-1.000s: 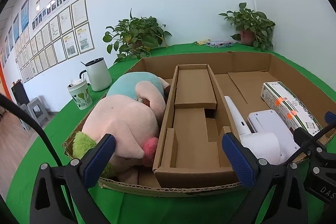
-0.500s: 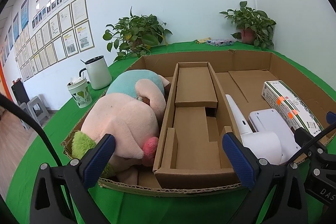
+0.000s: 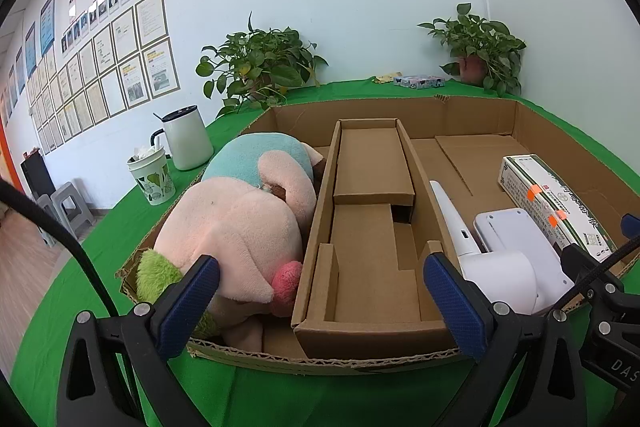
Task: Organize objects
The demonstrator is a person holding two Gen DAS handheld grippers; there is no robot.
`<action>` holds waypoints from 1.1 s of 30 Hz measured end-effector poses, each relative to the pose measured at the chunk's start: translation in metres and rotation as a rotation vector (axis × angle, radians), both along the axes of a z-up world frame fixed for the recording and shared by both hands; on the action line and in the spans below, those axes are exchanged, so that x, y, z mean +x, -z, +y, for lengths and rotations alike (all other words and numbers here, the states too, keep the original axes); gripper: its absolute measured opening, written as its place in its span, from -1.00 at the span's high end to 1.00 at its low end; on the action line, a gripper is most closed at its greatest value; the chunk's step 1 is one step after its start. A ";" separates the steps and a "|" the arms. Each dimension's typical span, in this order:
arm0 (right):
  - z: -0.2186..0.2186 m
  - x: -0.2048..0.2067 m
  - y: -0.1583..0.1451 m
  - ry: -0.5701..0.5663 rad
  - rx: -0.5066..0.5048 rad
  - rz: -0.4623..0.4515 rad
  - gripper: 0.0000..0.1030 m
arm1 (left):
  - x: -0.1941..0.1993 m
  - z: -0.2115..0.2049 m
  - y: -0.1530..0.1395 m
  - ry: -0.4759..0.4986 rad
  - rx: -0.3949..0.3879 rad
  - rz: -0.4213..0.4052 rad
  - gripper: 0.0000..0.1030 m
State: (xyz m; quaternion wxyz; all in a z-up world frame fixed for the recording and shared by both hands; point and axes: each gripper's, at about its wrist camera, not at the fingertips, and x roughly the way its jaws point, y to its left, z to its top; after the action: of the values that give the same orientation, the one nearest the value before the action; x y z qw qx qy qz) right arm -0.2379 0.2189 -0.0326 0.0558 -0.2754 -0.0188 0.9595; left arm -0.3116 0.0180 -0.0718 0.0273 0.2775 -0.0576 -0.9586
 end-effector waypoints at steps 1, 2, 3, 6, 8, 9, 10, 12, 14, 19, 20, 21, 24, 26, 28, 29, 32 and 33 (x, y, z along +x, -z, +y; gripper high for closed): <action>0.000 0.000 0.000 0.000 0.000 0.000 -0.80 | 0.000 0.001 0.000 0.000 0.000 0.000 -0.99; 0.000 0.000 0.000 -0.001 -0.001 0.000 -0.80 | 0.000 0.001 0.000 0.000 0.000 0.000 -0.99; 0.000 0.000 0.000 -0.001 -0.002 0.001 -0.80 | 0.000 0.000 0.000 0.000 0.001 0.000 -0.99; 0.001 -0.003 0.000 -0.002 -0.003 0.001 -0.80 | 0.000 0.001 0.000 0.000 0.001 0.000 -0.99; 0.001 -0.003 0.000 -0.002 -0.004 0.002 -0.80 | 0.000 0.001 0.000 0.000 0.001 0.000 -0.99; 0.001 -0.003 0.000 -0.003 -0.004 0.002 -0.80 | 0.000 0.001 0.000 0.000 0.002 0.001 -0.99; 0.001 -0.003 0.000 -0.003 -0.005 0.002 -0.80 | 0.000 0.002 0.000 0.001 0.003 0.001 -0.99; 0.001 -0.003 0.000 -0.003 -0.004 0.002 -0.80 | 0.000 0.003 0.001 0.000 0.001 0.001 -0.99; 0.001 -0.003 0.000 -0.002 -0.004 0.002 -0.80 | -0.001 0.002 0.000 0.000 0.003 0.001 -0.99; 0.001 -0.003 0.000 -0.002 -0.004 0.002 -0.80 | -0.001 0.004 0.001 0.000 0.002 0.001 -0.99; 0.001 -0.003 0.000 -0.002 -0.004 0.002 -0.80 | -0.001 0.004 0.001 0.000 0.003 0.001 -0.99; 0.001 -0.003 0.000 -0.002 -0.005 0.002 -0.80 | -0.001 0.005 0.001 0.000 0.003 0.001 -0.99; 0.000 -0.003 0.000 -0.002 -0.004 0.001 -0.80 | -0.002 0.005 0.001 -0.001 0.001 0.001 -0.99; 0.001 -0.003 0.000 -0.002 -0.004 0.002 -0.81 | -0.002 0.005 0.001 0.000 0.004 0.001 -0.99; 0.001 -0.003 0.000 -0.002 -0.004 0.001 -0.81 | -0.002 0.006 0.001 -0.001 0.001 0.001 -0.99; 0.001 -0.003 0.000 -0.002 -0.005 0.001 -0.81 | -0.002 0.006 0.001 -0.001 0.000 0.001 -0.99; 0.001 -0.003 0.000 -0.002 -0.004 0.001 -0.81 | -0.002 0.006 0.001 0.000 0.003 0.001 -0.99; 0.001 -0.003 0.001 -0.002 -0.004 0.001 -0.81 | -0.002 0.006 0.001 0.000 0.003 0.001 -0.99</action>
State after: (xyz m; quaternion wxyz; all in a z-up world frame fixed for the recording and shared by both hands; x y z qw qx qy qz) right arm -0.2408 0.2196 -0.0331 0.0542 -0.2748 -0.0169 0.9598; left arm -0.3139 0.0244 -0.0729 0.0270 0.2772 -0.0561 -0.9588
